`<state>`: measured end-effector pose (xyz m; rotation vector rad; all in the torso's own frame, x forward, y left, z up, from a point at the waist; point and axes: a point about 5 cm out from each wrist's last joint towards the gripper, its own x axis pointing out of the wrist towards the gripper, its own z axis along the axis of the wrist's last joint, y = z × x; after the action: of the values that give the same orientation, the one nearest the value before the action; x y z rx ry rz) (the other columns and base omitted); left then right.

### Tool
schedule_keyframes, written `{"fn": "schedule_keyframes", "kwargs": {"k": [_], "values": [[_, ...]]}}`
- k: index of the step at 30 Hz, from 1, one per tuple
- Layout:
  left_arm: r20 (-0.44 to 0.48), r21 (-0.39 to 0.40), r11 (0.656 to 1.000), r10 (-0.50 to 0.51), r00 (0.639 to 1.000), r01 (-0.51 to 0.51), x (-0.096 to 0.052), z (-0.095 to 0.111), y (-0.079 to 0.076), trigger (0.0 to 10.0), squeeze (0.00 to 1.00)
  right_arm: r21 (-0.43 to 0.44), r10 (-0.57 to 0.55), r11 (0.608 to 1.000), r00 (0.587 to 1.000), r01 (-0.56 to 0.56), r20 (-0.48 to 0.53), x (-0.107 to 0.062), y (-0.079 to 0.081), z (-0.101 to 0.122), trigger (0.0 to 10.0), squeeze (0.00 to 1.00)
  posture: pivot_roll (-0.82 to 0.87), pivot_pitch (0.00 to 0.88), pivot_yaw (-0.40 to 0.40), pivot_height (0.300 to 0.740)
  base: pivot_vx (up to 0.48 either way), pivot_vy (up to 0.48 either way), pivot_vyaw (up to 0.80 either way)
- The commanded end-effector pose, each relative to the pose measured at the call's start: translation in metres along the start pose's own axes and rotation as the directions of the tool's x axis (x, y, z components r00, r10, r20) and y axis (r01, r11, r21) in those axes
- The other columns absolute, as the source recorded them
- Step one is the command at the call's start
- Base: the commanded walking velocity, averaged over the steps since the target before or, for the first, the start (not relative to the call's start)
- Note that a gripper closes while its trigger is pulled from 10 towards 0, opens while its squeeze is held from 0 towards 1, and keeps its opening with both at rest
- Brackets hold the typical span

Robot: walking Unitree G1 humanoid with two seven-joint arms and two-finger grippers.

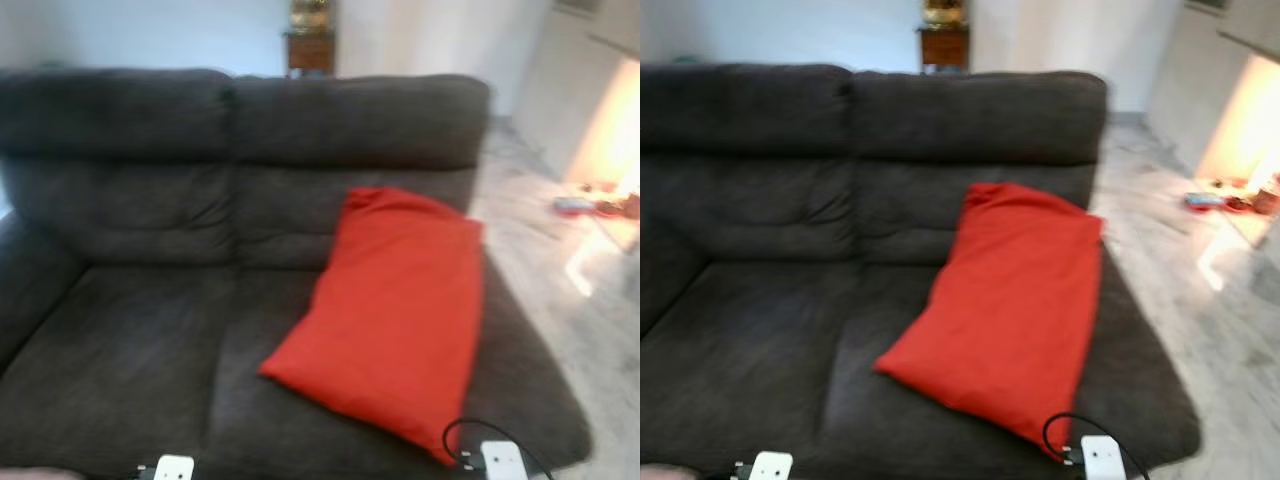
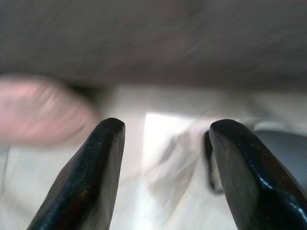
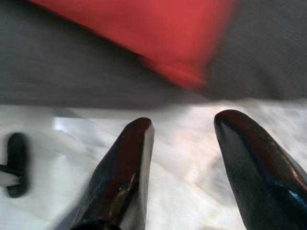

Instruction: Move the pillow to the sofa from floor

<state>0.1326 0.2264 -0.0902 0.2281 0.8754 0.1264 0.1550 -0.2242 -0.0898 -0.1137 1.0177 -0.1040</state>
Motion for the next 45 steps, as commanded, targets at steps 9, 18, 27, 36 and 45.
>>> {"fn": "schedule_keyframes", "kwargs": {"k": [9,18,27,36,45], "values": [[-0.015,-0.004,1.000,0.005,1.000,-0.005,-0.0009,-0.0033,0.0001,10.0,0.00,-0.012,-0.001,1.000,1.000,0.002,0.022,0.0004,-0.0059,0.0062,10.0,0.00,0.04,0.027,-0.031,0.740,0.000,0.107,0.48],[-0.011,-0.006,1.000,0.007,1.000,-0.008,-0.0006,-0.0022,0.0005,10.0,0.00,-0.034,0.021,0.999,1.000,-0.020,0.016,0.0004,-0.0032,0.0049,10.0,0.00,0.04,0.029,-0.032,0.740,0.000,0.037,0.80],[-0.009,-0.008,1.000,0.008,1.000,-0.008,-0.0001,-0.0012,0.0003,10.0,0.00,-0.016,0.024,1.000,1.000,-0.024,0.005,0.0001,-0.0024,0.0023,10.0,0.00,0.04,0.031,-0.033,0.740,0.000,0.000,0.38],[-0.013,-0.011,1.000,0.008,1.000,-0.008,-0.0006,-0.0027,0.0004,10.0,0.00,0.004,0.018,1.000,1.000,-0.018,0.000,0.0004,-0.0029,0.0028,10.0,0.00,0.04,0.030,-0.034,0.740,0.000,0.232,0.00],[-0.014,-0.014,1.000,0.014,1.000,-0.015,-0.0010,-0.0035,0.0024,10.0,0.00,0.007,0.014,1.000,1.000,-0.014,0.001,0.0006,-0.0028,0.0037,10.0,0.00,0.04,0.029,-0.033,0.740,0.000,0.053,0.00]]}}
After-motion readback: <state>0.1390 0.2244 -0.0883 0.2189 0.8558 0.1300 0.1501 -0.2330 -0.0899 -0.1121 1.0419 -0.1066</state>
